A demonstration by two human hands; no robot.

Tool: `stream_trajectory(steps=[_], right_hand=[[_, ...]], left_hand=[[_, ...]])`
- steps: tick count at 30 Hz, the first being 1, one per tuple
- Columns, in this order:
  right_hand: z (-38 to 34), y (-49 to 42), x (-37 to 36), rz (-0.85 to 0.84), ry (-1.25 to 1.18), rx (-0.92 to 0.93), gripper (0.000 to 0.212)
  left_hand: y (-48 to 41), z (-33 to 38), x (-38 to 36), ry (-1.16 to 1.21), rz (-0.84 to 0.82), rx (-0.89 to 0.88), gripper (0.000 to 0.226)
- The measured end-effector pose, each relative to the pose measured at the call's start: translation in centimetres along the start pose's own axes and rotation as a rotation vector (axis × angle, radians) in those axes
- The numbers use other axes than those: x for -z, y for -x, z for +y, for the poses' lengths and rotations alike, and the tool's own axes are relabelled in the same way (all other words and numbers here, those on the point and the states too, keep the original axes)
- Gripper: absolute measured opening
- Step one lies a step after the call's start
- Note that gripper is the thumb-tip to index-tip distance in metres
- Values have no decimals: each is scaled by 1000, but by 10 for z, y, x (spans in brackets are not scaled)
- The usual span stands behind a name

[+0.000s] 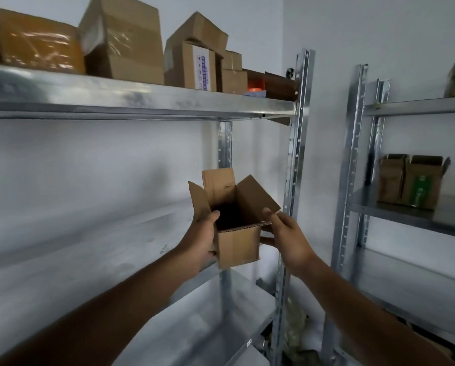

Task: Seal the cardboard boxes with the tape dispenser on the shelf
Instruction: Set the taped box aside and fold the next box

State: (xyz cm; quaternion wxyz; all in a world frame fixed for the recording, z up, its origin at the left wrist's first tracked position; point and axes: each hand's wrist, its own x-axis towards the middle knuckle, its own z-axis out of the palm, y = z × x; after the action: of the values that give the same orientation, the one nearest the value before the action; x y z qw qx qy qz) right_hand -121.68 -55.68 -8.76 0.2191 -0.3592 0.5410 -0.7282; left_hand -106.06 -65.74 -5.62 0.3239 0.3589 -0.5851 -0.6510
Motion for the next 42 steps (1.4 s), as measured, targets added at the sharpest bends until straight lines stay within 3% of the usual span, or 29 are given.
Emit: stream_trajectory(steps=[15,19,25,28,30,33,35,37,39,42], right_hand=[[40,-150,10,-34,138,20,36],[57,-191,6,-37,156,2,26],[81,-266,18,-54,144,-41,49],[93,-296,26,-81,113,-55,36],[103,-310,32,-53,189,15,37],[114,-315,42,38,361,248,56],[118,-314,49,-1,395,333,64],[123,-314,53,-110,443,340,59],[124,-315,54,-213,451,292,55],[121,-318,53,-284,342,223,71]], left_hand=[[-161,8,-32,-44,16,29,47],[-196,6,-46,17,47,64,39],[-253,11,-75,12,127,53,42],[-278,13,-92,6,177,37,42],[-291,13,-101,30,191,54,37],[-310,11,-108,82,169,33,22],[-321,12,-112,76,207,20,18],[-330,13,-117,54,273,26,21],[-336,14,-125,25,324,41,38],[-334,15,-137,-8,355,39,53]])
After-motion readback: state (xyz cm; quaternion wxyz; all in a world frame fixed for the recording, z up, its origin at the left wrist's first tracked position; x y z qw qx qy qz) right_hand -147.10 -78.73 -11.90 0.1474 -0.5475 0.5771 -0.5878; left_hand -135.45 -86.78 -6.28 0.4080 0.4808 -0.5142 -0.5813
